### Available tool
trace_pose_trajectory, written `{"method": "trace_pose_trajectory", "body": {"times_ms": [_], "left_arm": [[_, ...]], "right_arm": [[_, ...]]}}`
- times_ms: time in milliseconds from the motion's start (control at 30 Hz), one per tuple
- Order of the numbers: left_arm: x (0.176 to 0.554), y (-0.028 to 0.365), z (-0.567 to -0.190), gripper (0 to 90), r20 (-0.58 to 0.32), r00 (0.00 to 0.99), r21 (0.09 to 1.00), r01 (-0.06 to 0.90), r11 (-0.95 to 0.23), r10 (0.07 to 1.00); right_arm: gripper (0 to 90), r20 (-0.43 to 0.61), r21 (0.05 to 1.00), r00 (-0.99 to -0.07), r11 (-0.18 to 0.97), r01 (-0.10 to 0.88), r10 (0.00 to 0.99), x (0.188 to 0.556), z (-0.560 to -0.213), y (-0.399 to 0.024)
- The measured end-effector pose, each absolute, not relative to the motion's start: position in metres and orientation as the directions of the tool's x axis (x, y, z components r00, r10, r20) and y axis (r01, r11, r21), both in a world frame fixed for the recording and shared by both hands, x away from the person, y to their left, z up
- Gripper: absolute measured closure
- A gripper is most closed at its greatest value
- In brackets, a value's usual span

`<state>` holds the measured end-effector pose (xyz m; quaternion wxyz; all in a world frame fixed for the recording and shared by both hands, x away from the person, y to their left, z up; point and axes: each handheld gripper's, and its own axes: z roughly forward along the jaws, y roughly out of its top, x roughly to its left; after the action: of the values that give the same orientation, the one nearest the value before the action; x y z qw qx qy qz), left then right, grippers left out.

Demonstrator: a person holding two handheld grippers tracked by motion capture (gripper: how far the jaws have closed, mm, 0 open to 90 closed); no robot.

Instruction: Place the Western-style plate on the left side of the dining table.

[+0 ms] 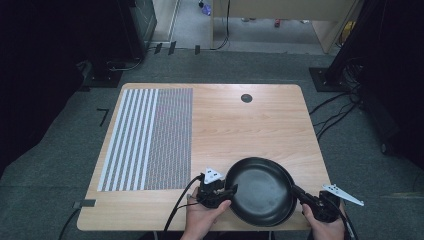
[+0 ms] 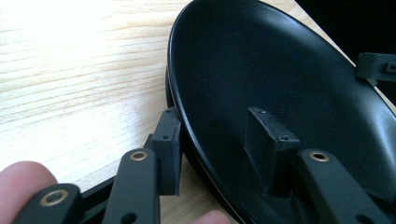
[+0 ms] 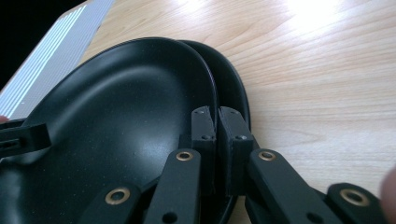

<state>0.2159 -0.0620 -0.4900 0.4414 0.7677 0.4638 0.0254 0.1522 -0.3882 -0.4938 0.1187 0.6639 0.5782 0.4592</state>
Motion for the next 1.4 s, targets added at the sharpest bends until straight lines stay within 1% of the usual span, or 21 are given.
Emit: {"method": "trace_pose_trajectory", "body": {"times_ms": [67,233,300,333,367,400,467,500,667,767,833,900,967,1000,1067,1167,1400], "left_arm": [[0.216,-0.058,-0.488,61.4,-0.361,0.568,0.708,0.683,-0.179,0.739],[0.216,-0.048,-0.484,66.0,-0.351,0.581,0.730,0.661,-0.174,0.735],[0.216,-0.048,-0.484,65.7,-0.346,0.585,0.732,0.657,-0.179,0.734],[0.217,-0.046,-0.484,65.7,-0.351,0.590,0.732,0.657,-0.180,0.727],[0.217,-0.046,-0.484,65.9,-0.351,0.590,0.732,0.657,-0.180,0.727],[0.218,-0.046,-0.484,66.3,-0.354,0.593,0.729,0.659,-0.183,0.723],[0.218,-0.045,-0.484,66.6,-0.354,0.594,0.729,0.659,-0.186,0.722],[0.217,-0.044,-0.485,67.3,-0.352,0.596,0.730,0.657,-0.187,0.722],[0.215,-0.041,-0.486,67.7,-0.359,0.598,0.736,0.653,-0.176,0.716],[0.214,-0.040,-0.486,67.4,-0.361,0.599,0.734,0.655,-0.178,0.715],[0.214,-0.040,-0.486,67.3,-0.373,0.595,0.727,0.664,-0.174,0.712],[0.215,-0.040,-0.486,67.4,-0.386,0.591,0.721,0.672,-0.168,0.708],[0.215,-0.039,-0.489,67.5,-0.424,0.579,0.708,0.691,-0.143,0.697],[0.215,-0.039,-0.489,67.6,-0.424,0.579,0.708,0.691,-0.143,0.697],[0.216,-0.039,-0.490,68.3,-0.458,0.562,0.691,0.713,-0.122,0.689],[0.216,-0.040,-0.490,69.3,-0.465,0.554,0.686,0.718,-0.115,0.690],[0.217,-0.044,-0.490,70.4,-0.478,0.541,0.676,0.729,-0.103,0.692]], "right_arm": [[86.0,0.487,0.679,-0.096,-0.307,0.666,0.868,0.153,-0.494,-0.388],[84.5,0.517,0.663,-0.123,-0.306,0.683,0.847,0.155,-0.498,-0.384],[84.0,0.520,0.659,-0.118,-0.309,0.685,0.846,0.155,-0.499,-0.383],[83.7,0.547,0.639,-0.098,-0.339,0.690,0.831,0.156,-0.501,-0.383],[83.7,0.547,0.639,-0.098,-0.339,0.690,0.831,0.156,-0.501,-0.383],[83.1,0.587,0.610,-0.073,-0.381,0.695,0.806,0.157,-0.504,-0.384],[82.8,0.595,0.603,-0.066,-0.391,0.695,0.801,0.158,-0.505,-0.384],[82.3,0.616,0.586,-0.043,-0.421,0.693,0.787,0.158,-0.507,-0.383],[78.8,0.613,0.591,-0.051,-0.415,0.692,0.789,0.162,-0.511,-0.378],[79.4,0.630,0.582,-0.046,-0.432,0.690,0.775,0.164,-0.513,-0.378],[79.7,0.649,0.568,-0.032,-0.456,0.685,0.760,0.166,-0.514,-0.378],[79.3,0.648,0.572,-0.032,-0.458,0.681,0.761,0.167,-0.515,-0.377],[79.6,0.638,0.582,-0.031,-0.455,0.674,0.770,0.168,-0.515,-0.376],[79.6,0.638,0.582,-0.031,-0.455,0.674,0.770,0.168,-0.515,-0.376],[82.0,0.686,0.537,-0.006,-0.501,0.679,0.727,0.167,-0.517,-0.380],[82.6,0.710,0.514,0.007,-0.524,0.679,0.705,0.166,-0.517,-0.381],[84.6,0.738,0.509,0.000,-0.556,0.657,0.675,0.163,-0.517,-0.386]]}}
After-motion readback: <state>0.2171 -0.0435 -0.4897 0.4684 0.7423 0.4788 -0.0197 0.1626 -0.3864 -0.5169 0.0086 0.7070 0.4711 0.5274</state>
